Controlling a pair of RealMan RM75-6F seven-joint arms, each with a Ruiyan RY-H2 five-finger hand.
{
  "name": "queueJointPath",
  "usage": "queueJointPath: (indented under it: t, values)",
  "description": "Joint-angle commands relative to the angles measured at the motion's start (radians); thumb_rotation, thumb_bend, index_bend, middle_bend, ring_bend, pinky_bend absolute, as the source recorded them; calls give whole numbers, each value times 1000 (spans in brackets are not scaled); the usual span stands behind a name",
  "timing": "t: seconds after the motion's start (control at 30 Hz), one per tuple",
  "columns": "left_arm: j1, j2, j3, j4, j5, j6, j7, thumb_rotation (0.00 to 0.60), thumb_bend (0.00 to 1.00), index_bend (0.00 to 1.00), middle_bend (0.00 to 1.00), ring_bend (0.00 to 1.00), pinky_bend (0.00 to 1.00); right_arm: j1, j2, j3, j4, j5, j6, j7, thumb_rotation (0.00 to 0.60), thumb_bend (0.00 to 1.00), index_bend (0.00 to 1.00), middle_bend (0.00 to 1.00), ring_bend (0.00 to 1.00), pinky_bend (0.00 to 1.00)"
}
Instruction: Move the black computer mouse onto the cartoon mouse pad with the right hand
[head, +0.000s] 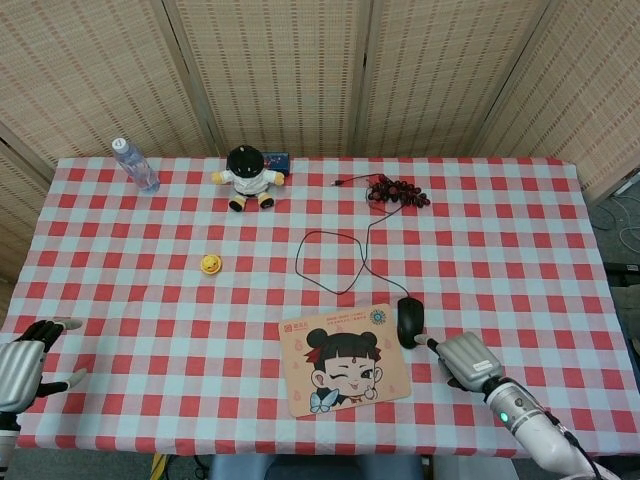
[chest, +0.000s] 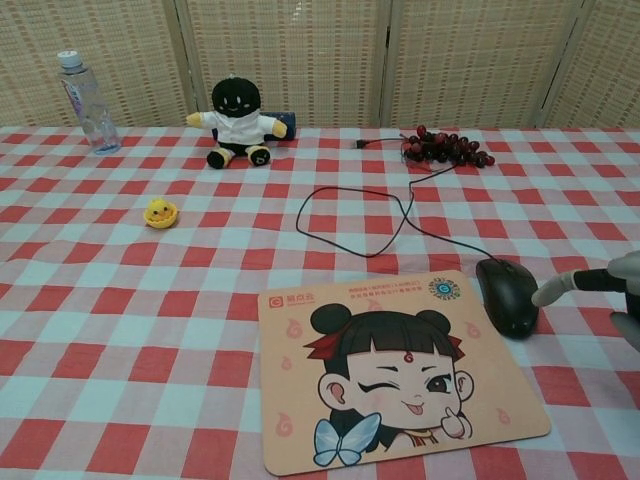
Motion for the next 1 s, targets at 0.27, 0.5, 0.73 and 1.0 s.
queueJointPath:
  t: [0.27, 0.5, 0.73, 1.0]
  values:
    - [2, 0, -1, -1, 0, 4, 7, 600, 106, 361, 313, 260, 507, 47, 109, 63, -33, -79, 59, -77, 600, 71, 160, 1000, 981, 1000]
    - [2, -2, -5, 1, -10, 2, 11, 600, 105, 361, 313, 260, 508, 136, 80, 111, 82, -156, -23, -9, 600, 0, 209, 1000, 981, 1000]
    - [0, -6, -8, 5, -22, -5, 20, 600, 105, 361, 313, 260, 508, 183, 23, 105, 228, -300, -33, 58, 600, 0, 245, 1000, 981, 1000]
    - [-4, -14, -6, 4, -31, -20, 38, 600, 105, 361, 313, 260, 508, 191, -35, 62, 371, -448, 24, 115, 600, 0, 255, 1000, 981, 1000]
